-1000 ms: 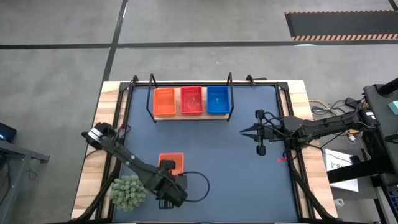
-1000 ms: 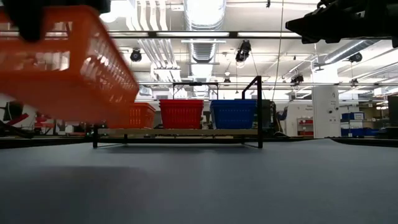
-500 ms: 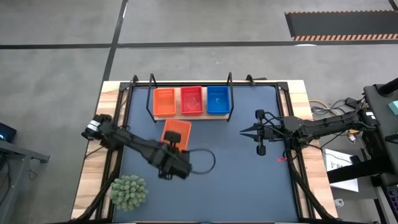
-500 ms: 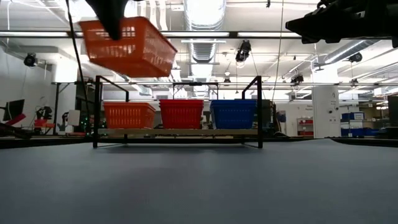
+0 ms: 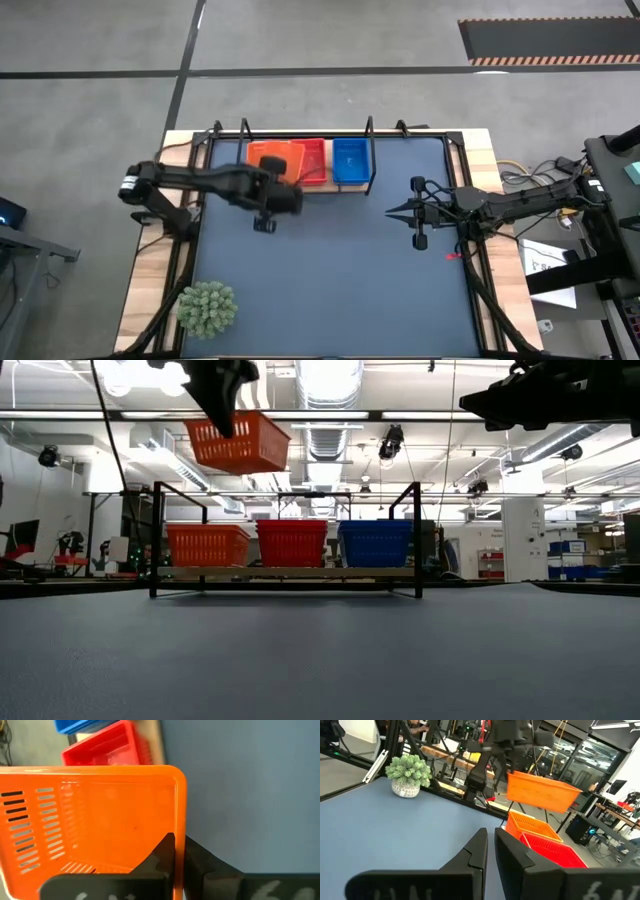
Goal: Stack baskets on shelf by color
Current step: Stack the orange basket on top of the orange baskets on the shelf
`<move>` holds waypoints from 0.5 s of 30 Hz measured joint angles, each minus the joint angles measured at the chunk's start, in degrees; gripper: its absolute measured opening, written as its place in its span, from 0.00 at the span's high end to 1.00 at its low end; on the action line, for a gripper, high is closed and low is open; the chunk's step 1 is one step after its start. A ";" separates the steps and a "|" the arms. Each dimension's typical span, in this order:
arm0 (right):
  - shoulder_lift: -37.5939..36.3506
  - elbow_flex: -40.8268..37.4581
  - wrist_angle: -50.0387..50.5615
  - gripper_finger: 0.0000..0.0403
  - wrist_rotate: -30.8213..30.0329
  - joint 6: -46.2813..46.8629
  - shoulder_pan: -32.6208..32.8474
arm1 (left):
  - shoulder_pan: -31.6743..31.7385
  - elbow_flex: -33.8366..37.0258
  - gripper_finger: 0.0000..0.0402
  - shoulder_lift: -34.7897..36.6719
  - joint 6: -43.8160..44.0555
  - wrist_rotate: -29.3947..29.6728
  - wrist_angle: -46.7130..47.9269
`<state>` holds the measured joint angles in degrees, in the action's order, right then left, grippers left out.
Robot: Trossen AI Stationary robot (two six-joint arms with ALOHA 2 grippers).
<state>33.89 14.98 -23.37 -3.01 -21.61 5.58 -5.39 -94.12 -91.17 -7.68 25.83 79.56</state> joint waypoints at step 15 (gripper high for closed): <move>0.00 0.00 0.15 0.93 0.00 -0.44 0.00 | 18.52 15.48 1.00 5.90 -11.22 -7.29 -9.47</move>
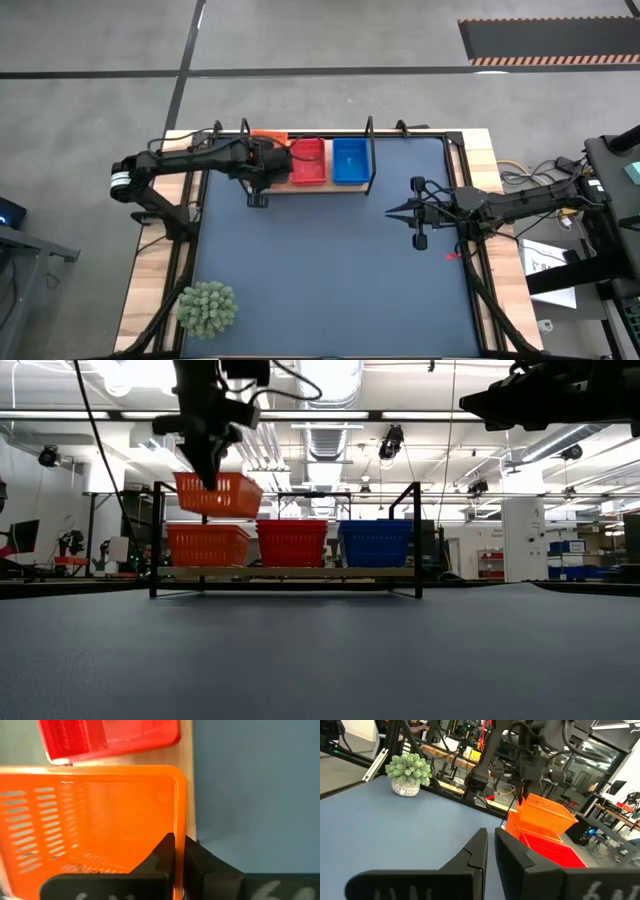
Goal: Stack baskets on shelf by color
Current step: Stack the orange basket on top of the orange baskets on the shelf
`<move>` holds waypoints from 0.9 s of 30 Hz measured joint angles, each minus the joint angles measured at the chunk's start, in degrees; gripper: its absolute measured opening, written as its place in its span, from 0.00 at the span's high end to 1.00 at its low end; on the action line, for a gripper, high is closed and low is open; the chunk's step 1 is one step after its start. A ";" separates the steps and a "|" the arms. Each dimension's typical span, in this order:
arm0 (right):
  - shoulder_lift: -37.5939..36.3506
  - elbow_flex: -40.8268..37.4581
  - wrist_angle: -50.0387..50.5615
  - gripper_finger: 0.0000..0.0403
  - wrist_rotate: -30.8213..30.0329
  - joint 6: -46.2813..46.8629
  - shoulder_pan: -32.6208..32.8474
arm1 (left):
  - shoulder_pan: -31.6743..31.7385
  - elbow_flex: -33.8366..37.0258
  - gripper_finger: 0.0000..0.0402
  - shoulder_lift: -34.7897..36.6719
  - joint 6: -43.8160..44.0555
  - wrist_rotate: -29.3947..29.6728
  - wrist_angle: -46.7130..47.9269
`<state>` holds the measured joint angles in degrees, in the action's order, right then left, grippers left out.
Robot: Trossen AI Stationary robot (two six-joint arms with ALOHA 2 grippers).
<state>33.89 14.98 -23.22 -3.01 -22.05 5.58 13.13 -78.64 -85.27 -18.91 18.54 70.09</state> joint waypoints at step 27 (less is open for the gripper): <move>0.00 0.00 0.26 0.93 0.00 0.14 0.00 | 4.84 3.92 1.00 -0.28 2.10 -3.36 -3.63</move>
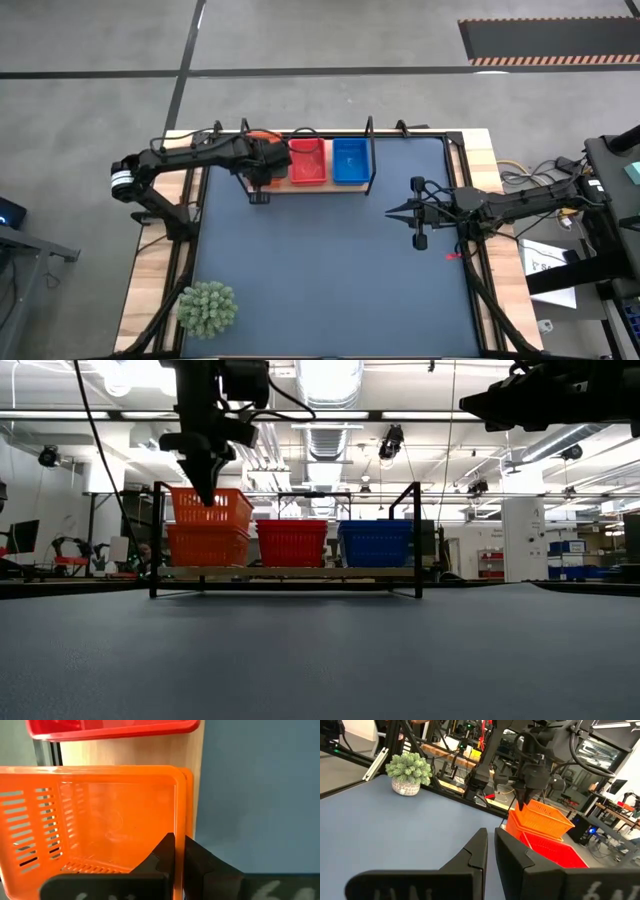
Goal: Stack baskets on shelf by color
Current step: Stack the orange basket on top of the orange baskets on the shelf
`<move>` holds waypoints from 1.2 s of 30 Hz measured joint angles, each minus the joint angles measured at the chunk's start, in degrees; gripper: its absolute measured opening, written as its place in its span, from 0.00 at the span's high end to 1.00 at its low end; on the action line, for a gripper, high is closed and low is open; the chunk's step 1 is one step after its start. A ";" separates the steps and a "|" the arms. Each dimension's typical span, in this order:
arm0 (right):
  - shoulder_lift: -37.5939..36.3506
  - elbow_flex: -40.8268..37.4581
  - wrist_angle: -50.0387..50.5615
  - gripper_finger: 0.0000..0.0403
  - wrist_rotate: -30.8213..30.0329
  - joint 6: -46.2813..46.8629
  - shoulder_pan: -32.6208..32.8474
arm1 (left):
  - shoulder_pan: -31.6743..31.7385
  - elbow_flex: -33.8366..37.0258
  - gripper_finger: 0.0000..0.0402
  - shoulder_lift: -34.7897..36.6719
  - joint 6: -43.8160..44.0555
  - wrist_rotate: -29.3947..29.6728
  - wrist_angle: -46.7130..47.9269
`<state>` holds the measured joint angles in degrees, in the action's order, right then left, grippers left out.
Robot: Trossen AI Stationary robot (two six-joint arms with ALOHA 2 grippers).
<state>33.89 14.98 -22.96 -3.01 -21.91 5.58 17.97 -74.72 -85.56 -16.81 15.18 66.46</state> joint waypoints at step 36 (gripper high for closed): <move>0.00 0.00 0.02 0.93 0.00 0.26 0.00 | 0.33 0.11 1.00 -0.17 0.90 0.00 -0.07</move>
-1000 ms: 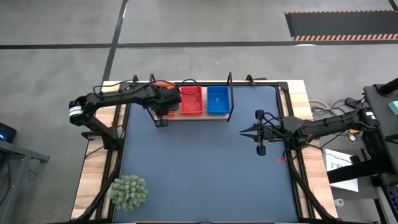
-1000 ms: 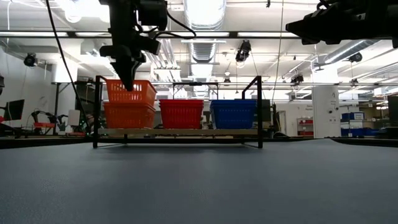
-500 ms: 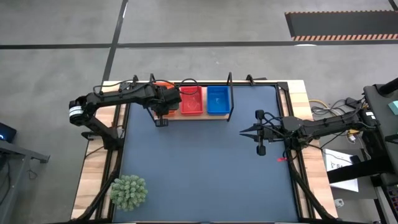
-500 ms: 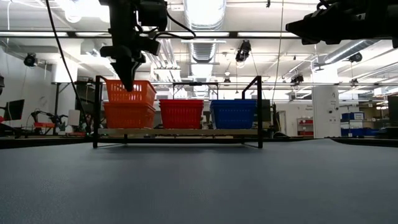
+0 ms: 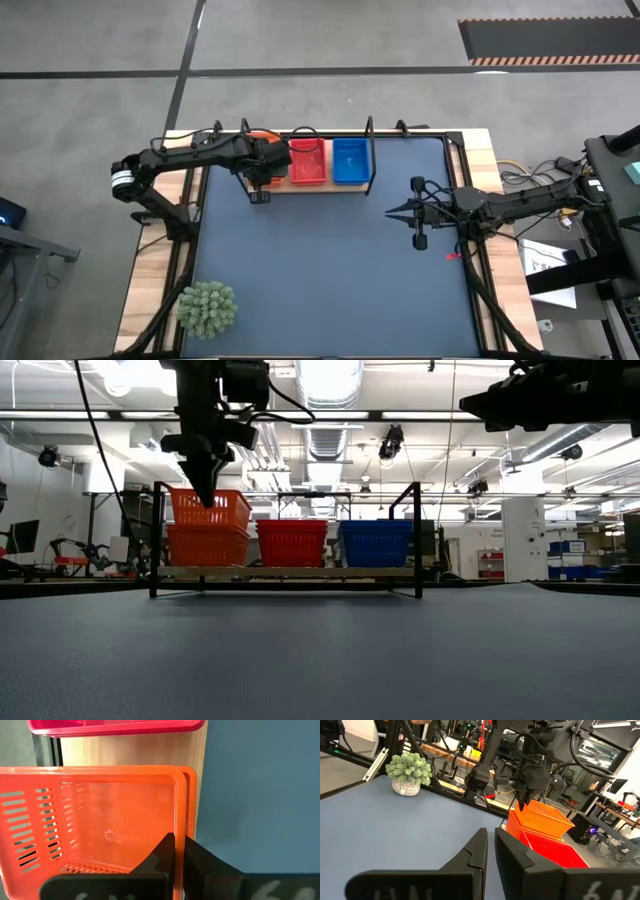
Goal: Stack baskets on shelf by color
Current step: Stack the orange basket on top of the orange baskets on the shelf
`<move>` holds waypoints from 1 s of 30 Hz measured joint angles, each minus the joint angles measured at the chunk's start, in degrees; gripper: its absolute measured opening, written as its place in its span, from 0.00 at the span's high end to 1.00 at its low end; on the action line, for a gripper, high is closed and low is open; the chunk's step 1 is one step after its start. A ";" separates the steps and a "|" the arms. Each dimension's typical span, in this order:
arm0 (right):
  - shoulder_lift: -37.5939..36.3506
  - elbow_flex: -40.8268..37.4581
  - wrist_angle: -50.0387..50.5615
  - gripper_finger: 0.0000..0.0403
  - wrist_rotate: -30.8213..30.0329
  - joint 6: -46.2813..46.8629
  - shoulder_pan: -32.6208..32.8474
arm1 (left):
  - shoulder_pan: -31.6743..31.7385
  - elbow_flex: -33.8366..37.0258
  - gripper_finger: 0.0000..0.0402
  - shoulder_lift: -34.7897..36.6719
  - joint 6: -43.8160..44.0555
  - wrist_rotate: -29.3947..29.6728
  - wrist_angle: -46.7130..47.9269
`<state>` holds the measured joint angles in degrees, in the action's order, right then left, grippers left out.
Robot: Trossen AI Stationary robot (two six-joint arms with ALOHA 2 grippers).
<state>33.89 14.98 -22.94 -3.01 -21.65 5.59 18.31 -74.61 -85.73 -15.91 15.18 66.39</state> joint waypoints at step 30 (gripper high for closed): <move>0.00 0.00 0.02 0.93 0.00 -0.01 0.01 | 0.00 0.02 0.94 0.00 -1.02 0.00 0.02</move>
<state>33.89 14.98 -22.92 -3.01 -21.66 5.60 18.31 -74.59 -85.73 -16.93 15.18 66.41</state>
